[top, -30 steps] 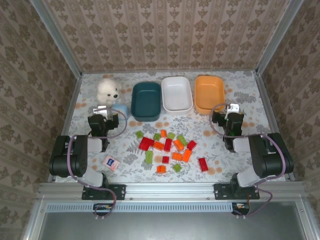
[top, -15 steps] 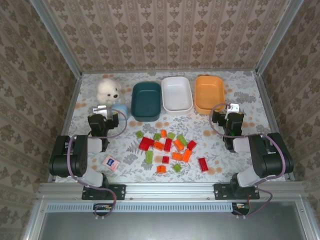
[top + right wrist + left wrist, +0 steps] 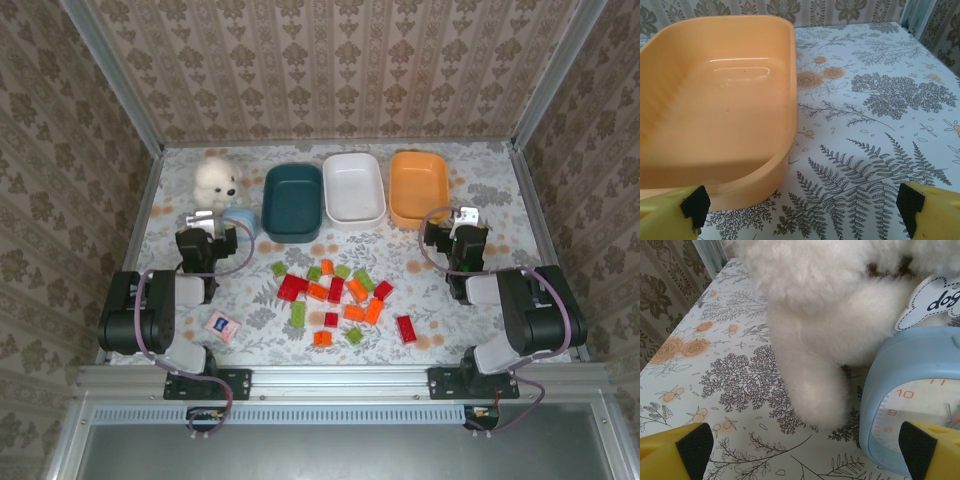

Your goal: Sort the legos into containers by color

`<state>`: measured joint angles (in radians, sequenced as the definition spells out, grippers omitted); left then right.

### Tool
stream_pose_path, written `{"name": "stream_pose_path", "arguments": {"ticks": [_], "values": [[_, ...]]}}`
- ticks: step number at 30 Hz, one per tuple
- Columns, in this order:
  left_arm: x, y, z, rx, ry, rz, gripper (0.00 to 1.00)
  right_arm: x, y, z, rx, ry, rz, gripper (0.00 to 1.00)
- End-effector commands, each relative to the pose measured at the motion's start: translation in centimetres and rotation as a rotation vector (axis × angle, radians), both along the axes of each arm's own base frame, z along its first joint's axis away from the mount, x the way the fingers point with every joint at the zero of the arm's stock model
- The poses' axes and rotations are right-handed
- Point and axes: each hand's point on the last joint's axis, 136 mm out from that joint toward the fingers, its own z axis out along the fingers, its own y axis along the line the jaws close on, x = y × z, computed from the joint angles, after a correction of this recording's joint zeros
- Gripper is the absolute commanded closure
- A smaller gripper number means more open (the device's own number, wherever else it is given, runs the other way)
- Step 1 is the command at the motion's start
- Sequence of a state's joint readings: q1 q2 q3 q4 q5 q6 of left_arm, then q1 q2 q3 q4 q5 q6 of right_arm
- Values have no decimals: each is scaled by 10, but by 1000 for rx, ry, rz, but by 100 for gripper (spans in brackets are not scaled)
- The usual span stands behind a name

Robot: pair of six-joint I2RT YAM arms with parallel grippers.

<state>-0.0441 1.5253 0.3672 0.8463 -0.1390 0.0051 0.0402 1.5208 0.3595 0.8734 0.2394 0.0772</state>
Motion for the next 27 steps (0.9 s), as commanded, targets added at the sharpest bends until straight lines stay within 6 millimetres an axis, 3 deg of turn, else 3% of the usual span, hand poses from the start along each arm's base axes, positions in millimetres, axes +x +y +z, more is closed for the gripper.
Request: {"name": "stream_pose_path", "arguments": {"ticks": [1,6,10,15,18,20,22,23,24,25,27], "values": [[9,4,13,19,-45,10,0,8,-1,12,-15,-42,-12,0],[8,4,17,18,-56,12,0,8,0,15,-12,-54,-4,0],[-7,0,44,113,-100,66,0,-3,2,37,-40,-59,-24,0],[-44,-5,99,139,-184,164,0,-18,4,106,-39,-34,-100,0],[-66,-18,136,175,-232,145,0,-37,24,176,-36,-161,-59,0],[-74,-36,168,184,-285,64,0,-52,36,215,141,-175,-27,0],[-84,-36,180,28,-244,93,0,-78,37,204,313,-4,-68,0],[-95,-28,182,-159,-183,171,0,-87,37,193,383,48,-92,0],[-106,-27,174,-263,-89,188,0,-88,56,186,414,114,45,0],[-104,-38,171,-337,-54,117,0,-93,71,175,423,201,131,0],[-102,-61,162,-472,24,9,0,-114,73,147,330,423,75,0]]}}
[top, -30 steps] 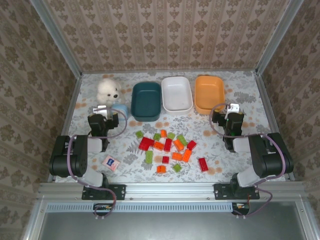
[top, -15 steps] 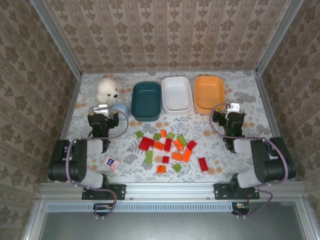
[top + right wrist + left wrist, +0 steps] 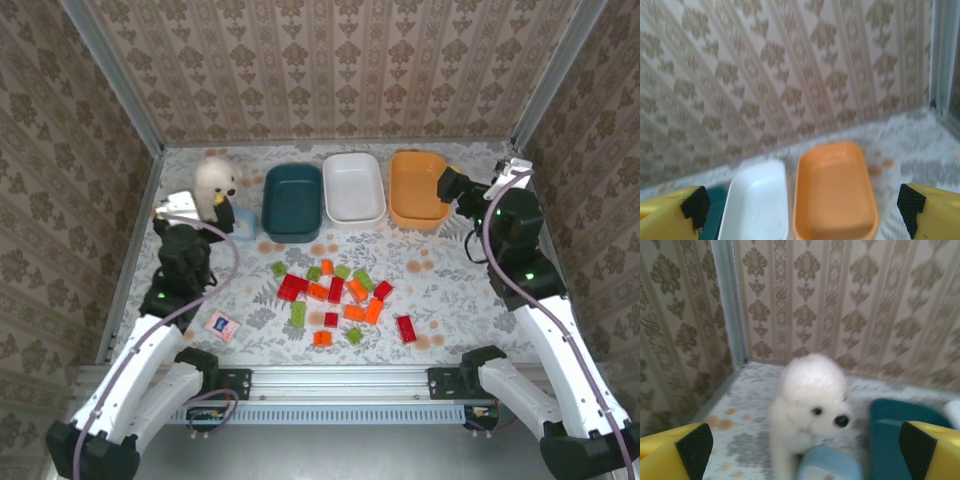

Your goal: Sort the legos into containers by color

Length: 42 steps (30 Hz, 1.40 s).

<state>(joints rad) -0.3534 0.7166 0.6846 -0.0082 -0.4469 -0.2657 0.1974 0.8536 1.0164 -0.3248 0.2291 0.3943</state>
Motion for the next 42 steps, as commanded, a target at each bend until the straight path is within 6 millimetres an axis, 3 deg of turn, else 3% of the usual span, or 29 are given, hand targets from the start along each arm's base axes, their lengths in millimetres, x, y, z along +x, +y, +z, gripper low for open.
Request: {"name": "stream_pose_path", "arguments": {"ticks": [1,4,7,10,12,15,19,27,37,42], "values": [[-19,-31,-71,-264,347,-155,0,-54,31,-126,-70,661,113,0],[-35,-74,-81,-186,469,-323,0,-98,60,-163,-186,941,219,2],[-69,-124,-91,-65,555,-556,0,-148,85,-200,-225,1140,314,8],[-103,-146,-110,-37,653,-710,0,-187,93,-238,-217,1274,348,8],[-123,-158,-120,-50,699,-809,0,-201,88,-260,-225,1328,330,9],[-140,-164,-125,-67,707,-871,0,-203,89,-284,-224,1333,335,10],[-143,-163,-125,-65,689,-881,0,-199,105,-306,-195,1350,373,14],[-142,-162,-119,-51,677,-881,0,-185,106,-327,-222,1346,316,18],[-145,-163,-116,-44,675,-904,0,-176,110,-354,-241,1389,294,43],[-145,-165,-115,-39,672,-914,0,-173,109,-352,-243,1377,285,56]]}}
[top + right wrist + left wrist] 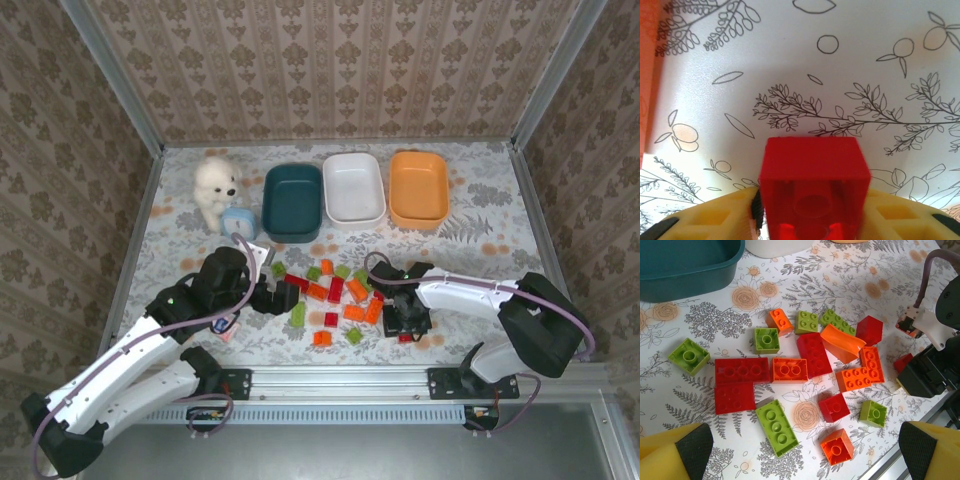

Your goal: Sort the legos into containers by color

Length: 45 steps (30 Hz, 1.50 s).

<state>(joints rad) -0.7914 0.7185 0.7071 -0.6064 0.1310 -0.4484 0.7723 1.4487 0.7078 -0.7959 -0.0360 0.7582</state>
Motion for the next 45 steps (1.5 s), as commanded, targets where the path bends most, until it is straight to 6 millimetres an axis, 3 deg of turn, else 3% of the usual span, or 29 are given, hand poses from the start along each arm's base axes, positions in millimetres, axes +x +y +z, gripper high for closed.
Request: {"name": "stream_pose_path", "arguments": {"ticks": [1,4,9,13,17,22,25,28,33,37,42,45], "values": [[-5,-1,10,-3,-12,-35,0,6,-11,-5,-53,-28,-11,59],[-2,-2,13,-6,-25,-30,0,13,-14,15,-60,-80,-10,63],[14,-12,38,-30,-65,-6,0,47,-13,88,-27,-222,-7,66],[42,-30,62,-54,-87,29,0,106,-19,143,26,-330,-57,66],[80,-47,73,-97,-56,81,0,187,-26,166,44,-398,-103,66],[125,-58,73,-111,-27,148,0,281,-41,148,35,-405,-176,67],[146,-63,76,-140,-20,183,0,321,-53,124,43,-385,-212,67],[159,-69,78,-165,-7,183,0,344,-61,94,64,-338,-234,66],[162,-86,77,-198,36,114,0,353,-70,47,80,-217,-268,65],[159,-101,72,-263,105,63,1,351,-69,27,83,-164,-272,60],[161,-113,74,-336,141,41,3,345,-75,16,53,-128,-286,48],[162,-117,77,-357,143,30,4,345,-77,22,47,-142,-285,41]]}}
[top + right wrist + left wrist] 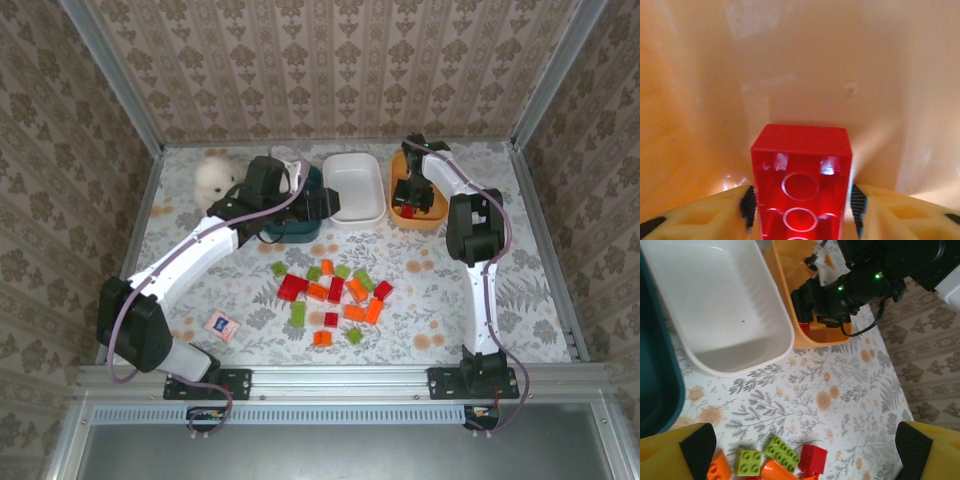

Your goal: Sort the legos into containers by color

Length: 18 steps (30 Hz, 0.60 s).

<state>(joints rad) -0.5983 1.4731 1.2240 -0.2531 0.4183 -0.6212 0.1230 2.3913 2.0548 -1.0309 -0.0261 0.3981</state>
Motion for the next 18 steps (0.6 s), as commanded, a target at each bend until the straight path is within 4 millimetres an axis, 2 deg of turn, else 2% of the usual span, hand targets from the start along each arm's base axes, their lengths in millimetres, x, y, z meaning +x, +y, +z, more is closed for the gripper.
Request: {"name": "stream_pose_path", "arguments": {"ticks": [1,5,8,11,13,15,18], "values": [[2,-7,17,-80,-5,-22,4,-5,-1,11,-9,14,4,39],[4,2,14,-44,8,11,6,6,-3,51,-18,-89,9,31],[4,20,6,15,36,72,8,13,-4,97,-31,-194,11,26],[-5,43,-1,96,65,131,8,9,-3,148,-45,-303,18,23],[-16,67,-16,185,114,194,8,-1,4,181,-48,-376,34,22],[-27,89,-33,260,163,247,9,-17,18,204,-39,-432,71,22],[-44,121,-66,369,266,355,12,-52,62,227,23,-511,198,22]]}}
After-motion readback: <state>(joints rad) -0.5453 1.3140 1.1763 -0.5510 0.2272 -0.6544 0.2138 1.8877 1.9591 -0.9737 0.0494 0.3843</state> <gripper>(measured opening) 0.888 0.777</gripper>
